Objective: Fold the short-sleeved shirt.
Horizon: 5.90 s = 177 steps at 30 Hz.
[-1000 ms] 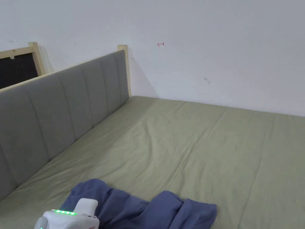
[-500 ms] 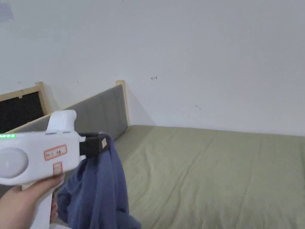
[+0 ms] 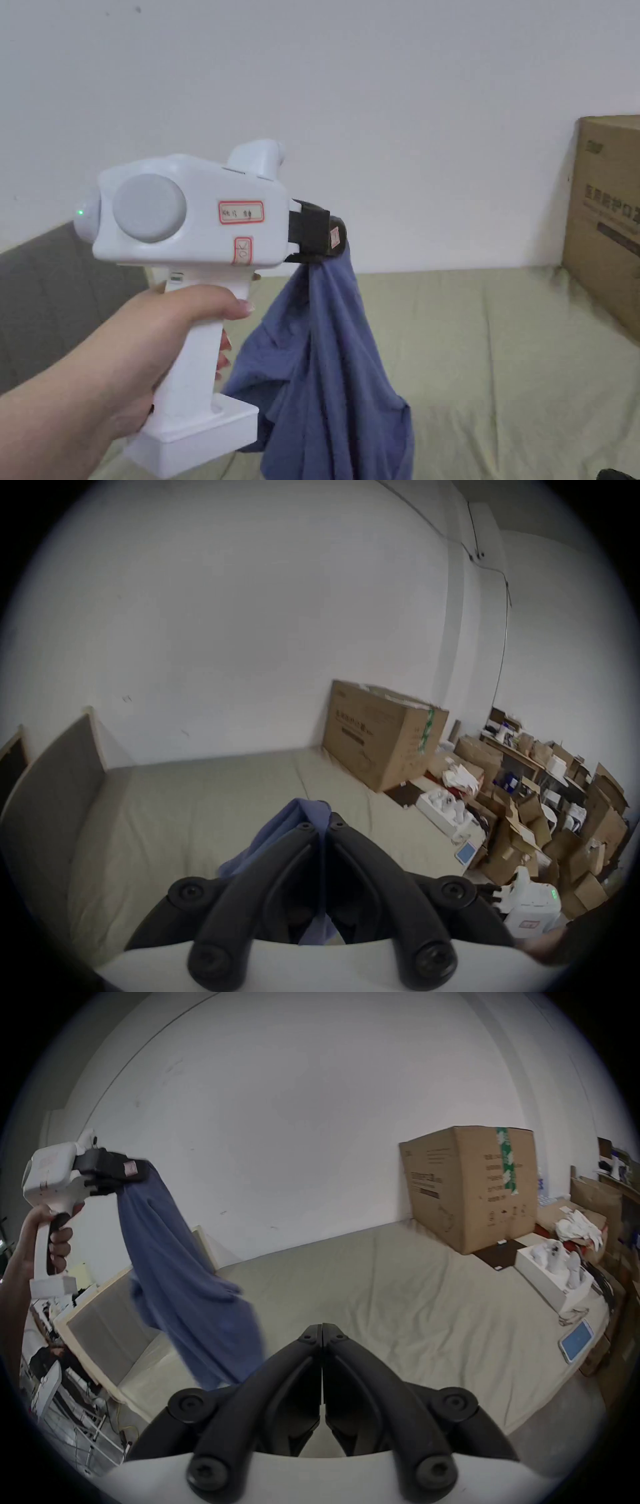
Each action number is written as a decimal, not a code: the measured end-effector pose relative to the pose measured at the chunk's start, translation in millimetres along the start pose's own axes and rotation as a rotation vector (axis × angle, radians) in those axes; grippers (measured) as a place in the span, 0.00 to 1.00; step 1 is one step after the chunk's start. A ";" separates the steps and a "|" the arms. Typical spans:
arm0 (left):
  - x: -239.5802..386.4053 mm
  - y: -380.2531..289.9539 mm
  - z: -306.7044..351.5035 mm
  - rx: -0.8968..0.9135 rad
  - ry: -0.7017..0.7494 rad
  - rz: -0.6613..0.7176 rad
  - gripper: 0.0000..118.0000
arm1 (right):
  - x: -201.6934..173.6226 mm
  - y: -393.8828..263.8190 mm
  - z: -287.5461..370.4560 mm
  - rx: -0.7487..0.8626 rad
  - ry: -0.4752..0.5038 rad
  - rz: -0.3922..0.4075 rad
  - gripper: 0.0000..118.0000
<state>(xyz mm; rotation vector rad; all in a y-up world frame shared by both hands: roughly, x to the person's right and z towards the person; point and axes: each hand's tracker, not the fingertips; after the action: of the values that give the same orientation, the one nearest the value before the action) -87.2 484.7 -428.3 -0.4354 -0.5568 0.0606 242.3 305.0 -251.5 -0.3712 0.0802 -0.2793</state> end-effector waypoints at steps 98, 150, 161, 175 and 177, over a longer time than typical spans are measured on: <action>16.2 -327.6 -158.9 -0.416 0.143 0.251 0.09 | 118.9 -46.4 -393.6 -0.815 -0.288 0.037 0.65; -122.7 31.1 -83.4 0.180 0.186 0.101 0.09 | -0.4 387.8 -157.2 0.128 0.045 0.037 0.04; -168.4 -173.8 -89.9 -0.392 0.121 0.053 0.09 | 114.3 125.2 -179.8 -0.370 -0.007 -0.055 0.04; -199.7 -313.3 -57.4 -0.787 0.080 0.041 0.32 | 178.9 -66.8 -169.9 -0.712 -0.209 -0.078 0.05; -207.3 -309.4 -43.2 -0.806 0.111 0.022 0.36 | 174.8 -58.6 -171.2 -0.709 -0.228 -0.020 0.05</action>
<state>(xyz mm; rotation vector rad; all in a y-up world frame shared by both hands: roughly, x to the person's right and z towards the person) -259.4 151.8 -435.8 -1.2219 -0.4494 -0.1751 373.0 143.7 -393.6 -1.1051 -0.0534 -0.2201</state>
